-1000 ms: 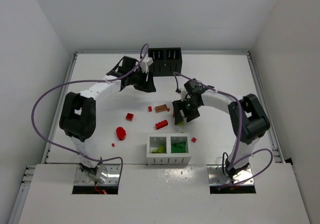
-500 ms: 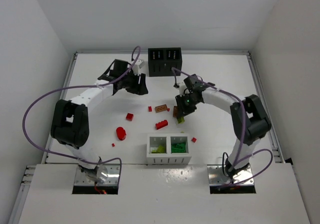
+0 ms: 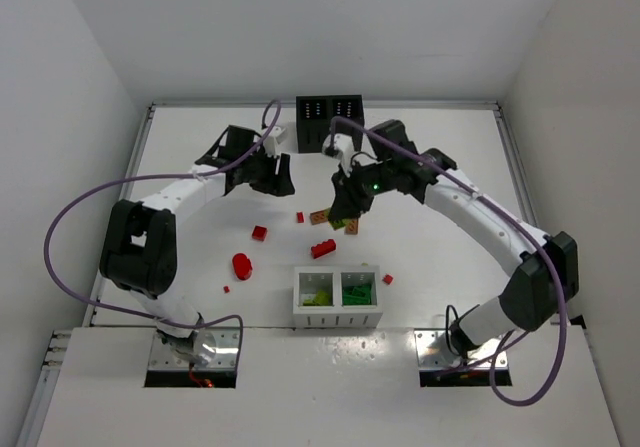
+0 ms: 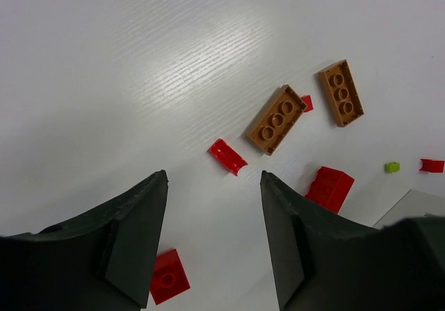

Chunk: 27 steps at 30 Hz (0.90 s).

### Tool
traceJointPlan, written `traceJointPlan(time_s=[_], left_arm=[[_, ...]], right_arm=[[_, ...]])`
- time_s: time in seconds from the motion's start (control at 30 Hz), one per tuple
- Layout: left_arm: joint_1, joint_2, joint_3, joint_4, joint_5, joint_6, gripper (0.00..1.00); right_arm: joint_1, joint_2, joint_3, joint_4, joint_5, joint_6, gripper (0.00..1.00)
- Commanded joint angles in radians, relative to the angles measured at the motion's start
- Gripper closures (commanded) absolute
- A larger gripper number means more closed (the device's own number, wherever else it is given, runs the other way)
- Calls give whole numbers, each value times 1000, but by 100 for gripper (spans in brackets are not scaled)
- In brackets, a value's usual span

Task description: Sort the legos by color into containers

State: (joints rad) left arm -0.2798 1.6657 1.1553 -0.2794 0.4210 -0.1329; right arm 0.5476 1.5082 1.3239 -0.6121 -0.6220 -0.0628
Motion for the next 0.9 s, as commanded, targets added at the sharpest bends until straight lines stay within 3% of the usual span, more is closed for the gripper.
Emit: traceJointPlan(time_s=[0.0,0.23,0.57,0.87], left_arm=[[13,-52,-12,22,12,24,38],[22,-96,-23,-36,-10,46,26],[33,-153,-81,-95,-21,110,26],[33,-173,-101,-104,-11,133,26]], right_arm=[[78,-8,-35,-71,-96,-155,100],[201,21,-35,-55,-38,-235,100],[293,84,-25,-87,11,-272,100],[377,84,-45,-190,42,-417,87]])
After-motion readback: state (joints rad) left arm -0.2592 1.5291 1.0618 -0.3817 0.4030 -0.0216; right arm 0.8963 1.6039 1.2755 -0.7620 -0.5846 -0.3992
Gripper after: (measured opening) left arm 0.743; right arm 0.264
